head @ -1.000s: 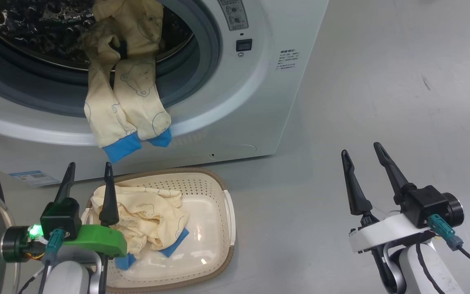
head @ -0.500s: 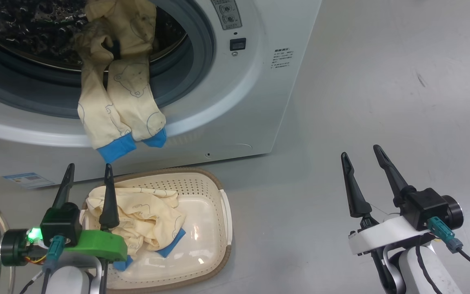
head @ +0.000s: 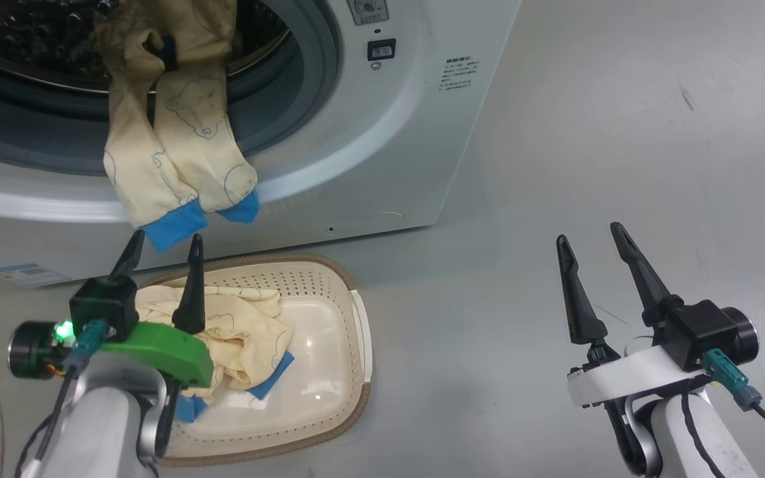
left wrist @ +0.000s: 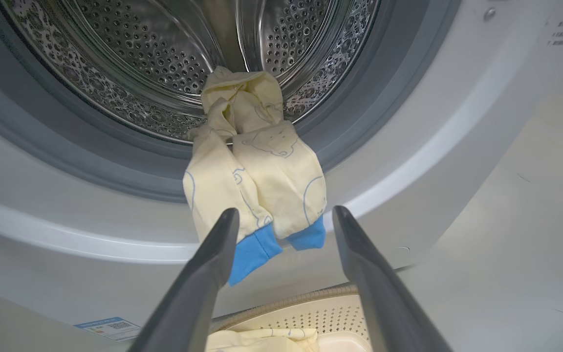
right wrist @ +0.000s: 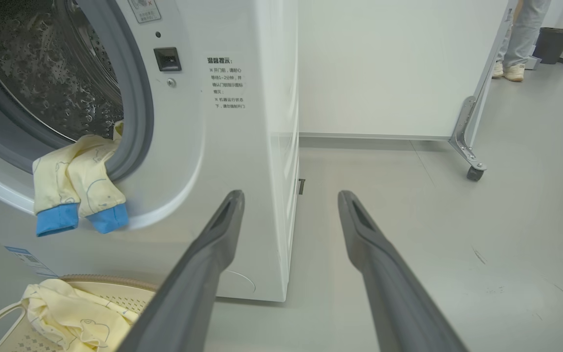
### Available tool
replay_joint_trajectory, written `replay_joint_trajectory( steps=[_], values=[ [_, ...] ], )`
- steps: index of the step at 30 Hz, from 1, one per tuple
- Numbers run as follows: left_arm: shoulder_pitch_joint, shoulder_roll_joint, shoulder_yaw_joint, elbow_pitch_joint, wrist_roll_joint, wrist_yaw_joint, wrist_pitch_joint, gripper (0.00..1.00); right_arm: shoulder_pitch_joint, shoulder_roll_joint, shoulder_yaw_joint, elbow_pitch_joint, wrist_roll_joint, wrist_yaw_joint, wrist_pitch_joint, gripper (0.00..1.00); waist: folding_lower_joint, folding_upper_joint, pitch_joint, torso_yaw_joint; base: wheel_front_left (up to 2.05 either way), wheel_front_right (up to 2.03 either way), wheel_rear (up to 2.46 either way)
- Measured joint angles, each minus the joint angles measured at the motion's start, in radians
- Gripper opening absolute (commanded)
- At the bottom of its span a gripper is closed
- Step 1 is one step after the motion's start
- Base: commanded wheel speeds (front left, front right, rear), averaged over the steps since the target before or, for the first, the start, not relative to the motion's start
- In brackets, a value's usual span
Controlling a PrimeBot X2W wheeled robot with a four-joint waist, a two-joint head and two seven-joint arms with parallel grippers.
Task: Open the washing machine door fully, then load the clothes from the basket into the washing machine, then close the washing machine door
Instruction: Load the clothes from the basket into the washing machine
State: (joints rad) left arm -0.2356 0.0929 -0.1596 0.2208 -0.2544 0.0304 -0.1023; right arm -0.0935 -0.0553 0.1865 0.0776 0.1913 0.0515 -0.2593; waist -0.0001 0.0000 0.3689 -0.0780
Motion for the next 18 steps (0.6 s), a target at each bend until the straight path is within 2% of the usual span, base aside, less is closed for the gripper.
replay_joint_trajectory(
  steps=[11, 18],
  values=[
    [-0.230, 0.079, 0.001, 0.032, 0.008, -0.036, 0.152, 1.00, -0.048, 0.003, 0.003, -0.022, 0.008, 0.000, 0.000, 1.00, 0.0000, 0.0000, 0.081, -0.029, 0.00, 0.00, 0.00],
    [-0.385, 0.126, 0.042, 0.073, -0.003, -0.050, 0.277, 1.00, -0.076, 0.006, 0.011, -0.025, 0.024, 0.000, 0.000, 1.00, 0.0000, 0.0000, 0.129, -0.061, 0.00, 0.00, 0.00]
  ],
)
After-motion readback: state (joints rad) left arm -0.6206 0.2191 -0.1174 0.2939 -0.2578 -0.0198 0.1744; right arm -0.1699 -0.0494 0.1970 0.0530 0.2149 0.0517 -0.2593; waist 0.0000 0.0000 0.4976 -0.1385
